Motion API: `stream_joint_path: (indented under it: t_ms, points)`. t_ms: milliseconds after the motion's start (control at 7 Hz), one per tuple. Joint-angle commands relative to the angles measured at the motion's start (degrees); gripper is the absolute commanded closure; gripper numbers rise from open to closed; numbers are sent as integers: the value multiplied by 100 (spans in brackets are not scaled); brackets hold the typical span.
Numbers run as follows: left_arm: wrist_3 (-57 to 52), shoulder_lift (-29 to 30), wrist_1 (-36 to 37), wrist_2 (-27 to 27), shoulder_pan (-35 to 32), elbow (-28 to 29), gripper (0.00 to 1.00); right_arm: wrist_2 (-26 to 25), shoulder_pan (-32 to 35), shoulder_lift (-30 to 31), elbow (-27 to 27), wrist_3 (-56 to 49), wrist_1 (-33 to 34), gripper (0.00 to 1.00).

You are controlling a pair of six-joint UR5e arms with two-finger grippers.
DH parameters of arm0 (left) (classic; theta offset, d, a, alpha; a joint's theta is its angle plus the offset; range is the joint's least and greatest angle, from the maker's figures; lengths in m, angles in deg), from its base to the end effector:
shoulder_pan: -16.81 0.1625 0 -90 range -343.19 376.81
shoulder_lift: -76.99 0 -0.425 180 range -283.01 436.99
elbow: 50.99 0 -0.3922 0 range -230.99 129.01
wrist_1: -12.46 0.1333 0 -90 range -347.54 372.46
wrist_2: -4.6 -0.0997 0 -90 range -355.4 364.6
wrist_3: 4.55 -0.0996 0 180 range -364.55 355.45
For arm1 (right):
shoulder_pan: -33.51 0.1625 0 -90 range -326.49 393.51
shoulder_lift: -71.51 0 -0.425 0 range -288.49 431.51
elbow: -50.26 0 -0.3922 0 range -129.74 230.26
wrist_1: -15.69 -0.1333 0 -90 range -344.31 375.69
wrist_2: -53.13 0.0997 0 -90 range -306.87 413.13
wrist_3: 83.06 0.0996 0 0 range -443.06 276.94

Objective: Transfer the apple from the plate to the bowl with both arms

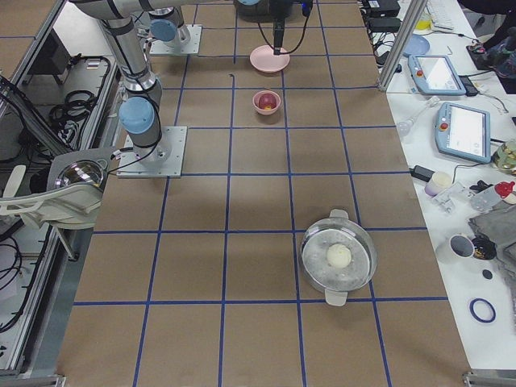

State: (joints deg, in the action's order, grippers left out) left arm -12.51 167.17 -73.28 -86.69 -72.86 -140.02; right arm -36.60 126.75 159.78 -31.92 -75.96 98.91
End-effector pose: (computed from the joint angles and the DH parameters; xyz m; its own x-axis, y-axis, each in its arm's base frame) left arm -0.1282 -0.5023 0.5025 -0.9909 0.1303 -0.0344 0.1328 0.9876 -0.0841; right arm 0.1619 -0.4929 0.5281 -0.9977 0.0674 -0.0032 0.0673 0.9977 0.0125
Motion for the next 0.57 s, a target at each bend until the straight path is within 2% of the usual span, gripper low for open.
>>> stream_joint_path:
  t_ms: [0,429]
  points:
    - [5,-62,-101,101,29,43,0,0,2,-3,0,-6,-16,0]
    - [-12,-71,-101,111,72,52,0,0,2,-3,0,2,-8,0]
